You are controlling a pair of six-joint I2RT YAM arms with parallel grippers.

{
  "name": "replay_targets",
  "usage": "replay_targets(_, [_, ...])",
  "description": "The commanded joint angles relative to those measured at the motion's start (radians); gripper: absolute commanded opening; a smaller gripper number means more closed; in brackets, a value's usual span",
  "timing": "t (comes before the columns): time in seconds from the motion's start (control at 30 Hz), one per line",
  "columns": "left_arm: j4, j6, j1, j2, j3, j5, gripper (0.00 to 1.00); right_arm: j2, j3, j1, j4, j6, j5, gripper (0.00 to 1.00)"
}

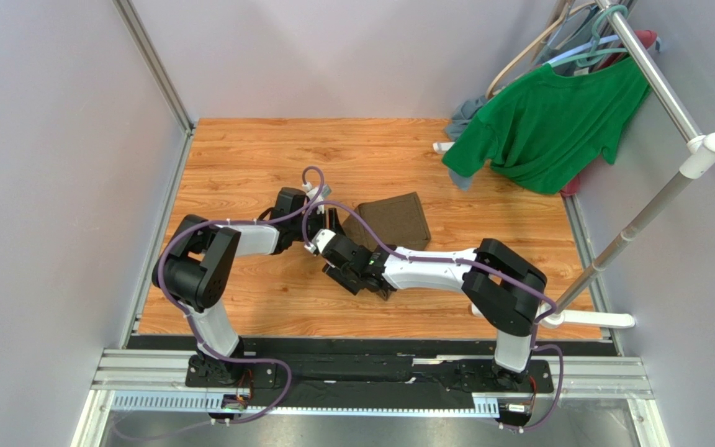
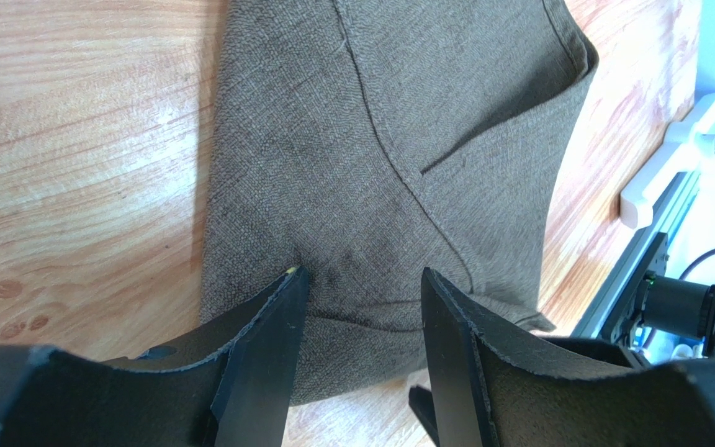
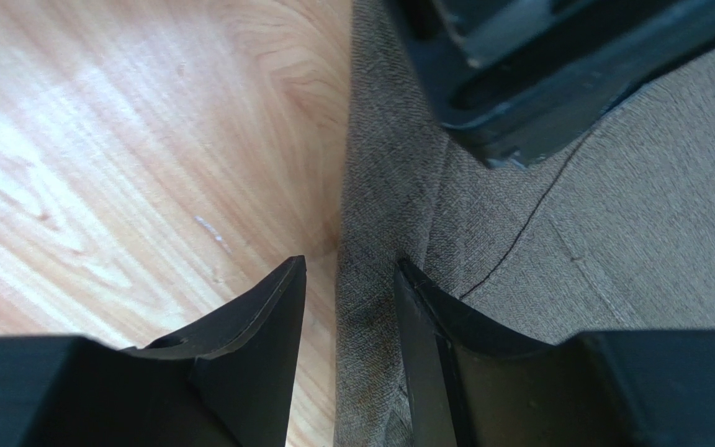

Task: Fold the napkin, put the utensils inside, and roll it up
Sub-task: Roll the napkin with the utensil

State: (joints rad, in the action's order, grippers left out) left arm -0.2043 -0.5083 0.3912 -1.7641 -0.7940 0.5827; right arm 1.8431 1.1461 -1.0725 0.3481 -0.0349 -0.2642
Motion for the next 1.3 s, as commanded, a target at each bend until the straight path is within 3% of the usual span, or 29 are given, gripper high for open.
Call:
replay_targets(0.0, [0.1,0.059,-0.003,-0.051,0.019,-0.063,0.59,-0.024,-0.02,0.016,-0.052,-0.01,-0.05,0.46])
replay_targets(0.43, [0.1,0.057,-0.005,-0.061,0.013,-0.06,0.59,-0.119,-0.002,0.011,-0.038,-0.066,-0.032,0.53])
replay_targets(0.93, [0.106,0.059,-0.006,-0.057,0.007,-0.058,0.59,0.007,0.006,0.062,-0.051,-0.059,0.019,0.57])
replay_targets(1.13, [0.109,0.054,-0.006,-0.048,0.01,-0.063,0.59,0.001,-0.008,0.095,0.006,-0.002,0.135,0.47])
replay_targets(1.27, [0.092,0.037,-0.009,-0.029,0.018,-0.06,0.61,-0.007,-0.042,0.118,0.026,0.029,0.23,0.3])
